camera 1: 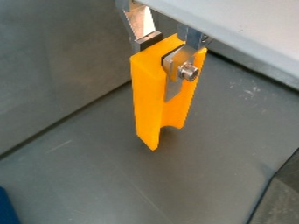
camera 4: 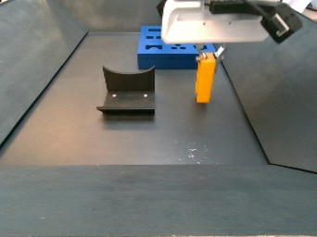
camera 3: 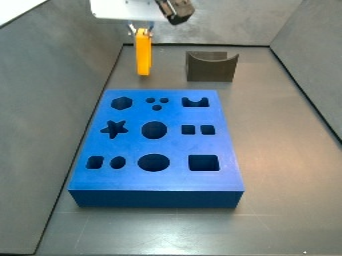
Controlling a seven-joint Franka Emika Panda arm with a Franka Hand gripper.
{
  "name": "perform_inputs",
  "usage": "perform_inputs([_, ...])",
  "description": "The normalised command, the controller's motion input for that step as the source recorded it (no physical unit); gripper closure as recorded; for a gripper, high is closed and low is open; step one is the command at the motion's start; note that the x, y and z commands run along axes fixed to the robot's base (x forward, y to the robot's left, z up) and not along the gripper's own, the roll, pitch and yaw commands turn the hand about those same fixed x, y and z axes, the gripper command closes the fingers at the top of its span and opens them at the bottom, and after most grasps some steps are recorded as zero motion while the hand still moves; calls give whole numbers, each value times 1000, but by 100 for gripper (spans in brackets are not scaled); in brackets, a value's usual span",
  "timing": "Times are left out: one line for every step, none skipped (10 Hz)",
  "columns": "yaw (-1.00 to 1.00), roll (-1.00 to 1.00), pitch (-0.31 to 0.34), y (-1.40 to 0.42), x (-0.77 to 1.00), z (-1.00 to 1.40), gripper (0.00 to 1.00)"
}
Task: Pick up the arch object. Move up. Place the arch object on the fixture. Regrasp the arch object. Rotate the arch object. Move to above the board. Insert the arch object.
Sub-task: Rotate the arch object.
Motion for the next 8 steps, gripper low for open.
perform_inputs([0, 0, 0, 0, 0, 0, 0])
perform_inputs([0, 0, 0, 0, 0, 991, 0])
perform_inputs([-1, 1, 6, 1, -6, 974, 0])
perform_inputs([-4, 5, 20, 3, -22, 875, 0])
perform_inputs([-7, 11, 18, 7, -20, 768, 0])
perform_inputs([-8, 15, 19, 8, -21, 685, 0])
perform_inputs([-12, 24, 22, 12, -21, 508, 0])
perform_inputs([-14, 29, 26, 15, -18, 367, 0])
